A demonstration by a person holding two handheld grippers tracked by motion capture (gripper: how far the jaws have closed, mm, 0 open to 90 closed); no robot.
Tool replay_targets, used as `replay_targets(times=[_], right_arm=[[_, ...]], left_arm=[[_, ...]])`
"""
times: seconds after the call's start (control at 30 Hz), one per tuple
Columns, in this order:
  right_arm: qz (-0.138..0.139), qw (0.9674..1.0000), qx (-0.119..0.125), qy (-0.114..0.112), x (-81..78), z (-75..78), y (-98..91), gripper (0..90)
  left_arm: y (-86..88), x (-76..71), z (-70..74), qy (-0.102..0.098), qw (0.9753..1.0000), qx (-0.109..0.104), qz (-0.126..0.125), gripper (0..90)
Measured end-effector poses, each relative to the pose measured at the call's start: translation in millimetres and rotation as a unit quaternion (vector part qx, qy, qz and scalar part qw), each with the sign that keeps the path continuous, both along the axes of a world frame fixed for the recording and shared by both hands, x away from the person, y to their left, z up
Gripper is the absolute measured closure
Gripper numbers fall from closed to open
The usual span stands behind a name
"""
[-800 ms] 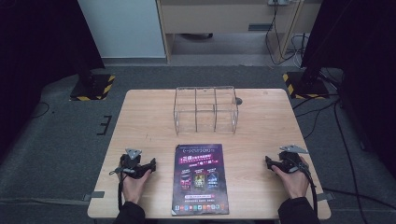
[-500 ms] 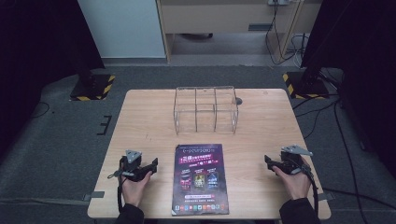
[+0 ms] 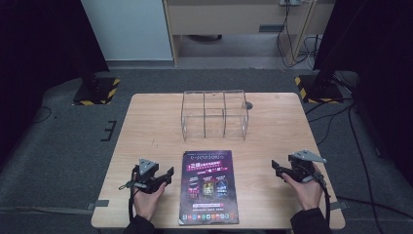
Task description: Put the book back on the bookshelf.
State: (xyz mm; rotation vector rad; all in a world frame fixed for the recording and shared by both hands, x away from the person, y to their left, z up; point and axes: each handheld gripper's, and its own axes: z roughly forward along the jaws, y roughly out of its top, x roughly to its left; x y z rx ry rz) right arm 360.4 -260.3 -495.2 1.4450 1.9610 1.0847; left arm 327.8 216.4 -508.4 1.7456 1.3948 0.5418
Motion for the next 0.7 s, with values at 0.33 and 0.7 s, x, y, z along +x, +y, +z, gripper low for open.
replay_targets(times=[0.33, 0.7], right_arm=[[0.025, 0.9996, 0.013, -0.003, -2.1, 5.5, 14.7, 27.9], [0.063, 0.9977, 0.025, -0.011, -5.2, 16.8, 40.5, 28.6]], left_arm=[[-13.5, -2.2, -2.9, 0.012, 0.9997, -0.011, -0.021, 39.3], [-29.2, -4.0, -9.5, 0.028, 0.9987, -0.012, -0.041, 43.1]])
